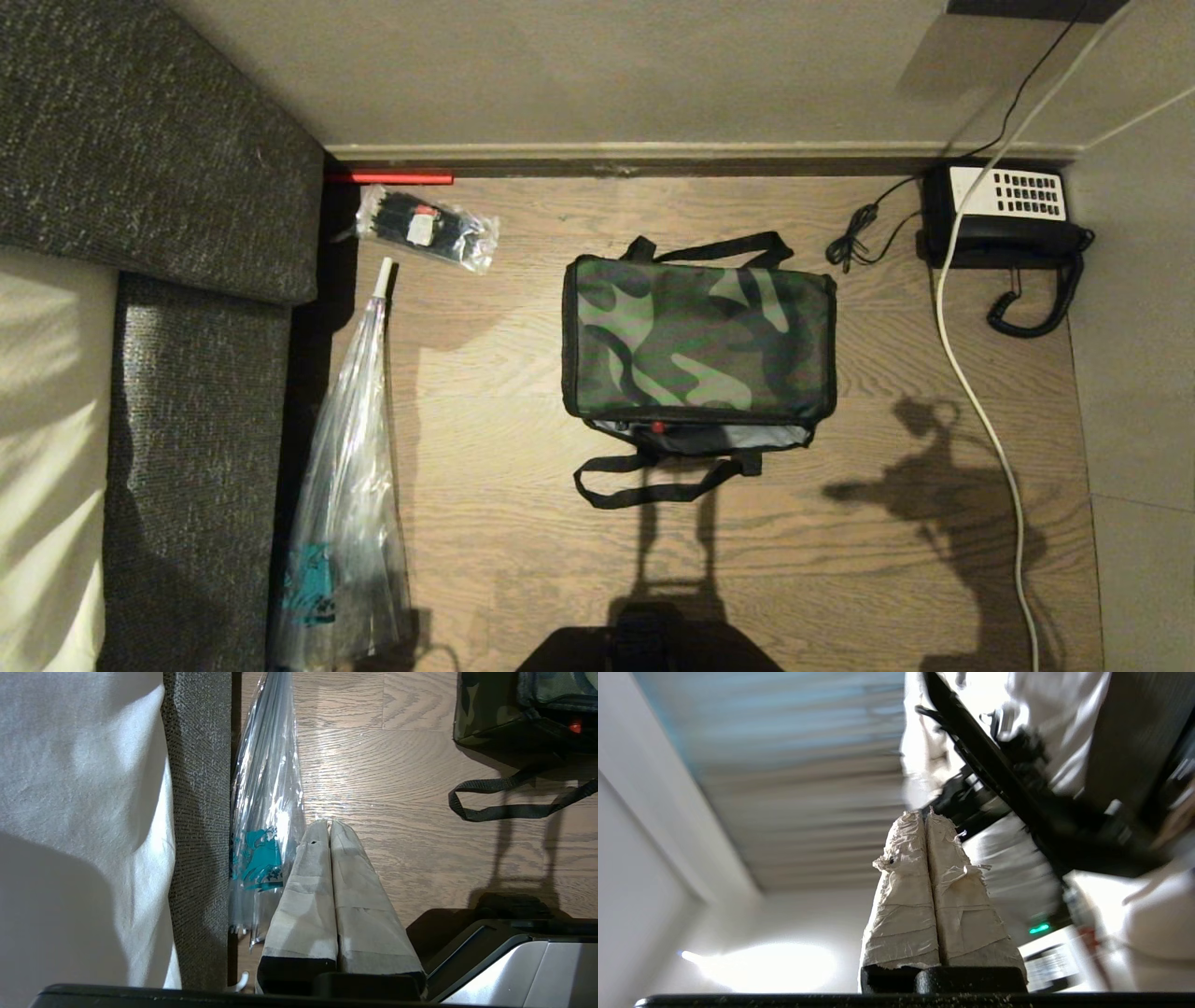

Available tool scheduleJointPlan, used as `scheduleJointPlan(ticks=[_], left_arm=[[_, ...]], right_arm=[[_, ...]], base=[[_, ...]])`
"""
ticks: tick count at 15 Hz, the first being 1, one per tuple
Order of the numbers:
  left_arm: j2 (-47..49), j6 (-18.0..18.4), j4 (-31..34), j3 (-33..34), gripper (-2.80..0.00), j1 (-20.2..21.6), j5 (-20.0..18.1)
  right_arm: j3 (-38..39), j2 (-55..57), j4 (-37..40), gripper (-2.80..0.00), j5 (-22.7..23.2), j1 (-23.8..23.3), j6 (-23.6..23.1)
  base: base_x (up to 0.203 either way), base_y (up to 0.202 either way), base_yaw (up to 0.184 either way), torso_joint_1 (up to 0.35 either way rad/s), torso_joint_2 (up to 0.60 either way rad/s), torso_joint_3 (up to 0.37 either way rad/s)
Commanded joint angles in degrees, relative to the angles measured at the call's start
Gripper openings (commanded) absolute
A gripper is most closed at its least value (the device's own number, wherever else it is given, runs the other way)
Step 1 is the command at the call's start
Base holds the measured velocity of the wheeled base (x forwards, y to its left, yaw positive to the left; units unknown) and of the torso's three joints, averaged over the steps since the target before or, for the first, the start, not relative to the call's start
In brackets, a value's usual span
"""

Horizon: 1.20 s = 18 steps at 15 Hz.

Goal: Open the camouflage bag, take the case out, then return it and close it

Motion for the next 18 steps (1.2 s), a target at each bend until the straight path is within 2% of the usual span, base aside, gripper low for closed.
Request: scheduleJointPlan(ticks=[1, 4, 5, 8, 9, 11, 14, 15, 17, 18], left_arm=[[0.1, 0.0, 0.0, 0.1, -2.80, 0.0, 0.0], [0.1, 0.0, 0.0, 0.1, -2.80, 0.0, 0.0], [0.1, 0.0, 0.0, 0.1, -2.80, 0.0, 0.0], [0.1, 0.0, 0.0, 0.1, -2.80, 0.0, 0.0], [0.1, 0.0, 0.0, 0.1, -2.80, 0.0, 0.0], [0.1, 0.0, 0.0, 0.1, -2.80, 0.0, 0.0], [0.1, 0.0, 0.0, 0.1, -2.80, 0.0, 0.0], [0.1, 0.0, 0.0, 0.1, -2.80, 0.0, 0.0], [0.1, 0.0, 0.0, 0.1, -2.80, 0.0, 0.0], [0.1, 0.0, 0.0, 0.1, -2.80, 0.0, 0.0]], right_arm=[[-1.6, 2.0, -0.5, -2.80, 0.5, 0.2, -9.6], [-3.4, 2.8, -0.5, -2.80, 0.5, -1.1, -13.8], [-3.5, 2.7, -0.5, -2.80, 0.5, -1.3, -17.9], [-3.0, 2.6, -0.5, -2.80, 0.5, -0.4, -41.9], [-2.4, 2.6, -0.5, -2.80, 0.5, -0.3, -46.0], [-1.3, 2.3, -0.5, -2.80, 0.5, -1.1, -45.2], [0.2, 2.2, 0.6, -2.80, 0.5, -3.5, -31.0], [0.9, 2.4, 1.2, -2.80, 0.5, -4.1, -27.9], [0.5, 2.7, -0.5, -2.80, 0.5, -4.5, -28.6], [0.2, 2.6, -0.5, -2.80, 0.5, -4.0, -33.0]], base=[[0.000, 0.000, 0.000, 0.000, 0.00, 0.000], [0.000, 0.000, 0.000, 0.000, 0.00, 0.000], [0.000, 0.000, 0.000, 0.000, 0.00, 0.000], [0.000, 0.000, 0.000, 0.000, 0.00, 0.000], [0.000, 0.000, 0.000, 0.000, 0.00, 0.000], [0.000, 0.000, 0.000, 0.000, 0.00, 0.000], [0.000, 0.000, 0.000, 0.000, 0.00, 0.000], [0.000, 0.000, 0.000, 0.000, 0.00, 0.000], [0.000, 0.000, 0.000, 0.000, 0.00, 0.000], [0.000, 0.000, 0.000, 0.000, 0.00, 0.000]])
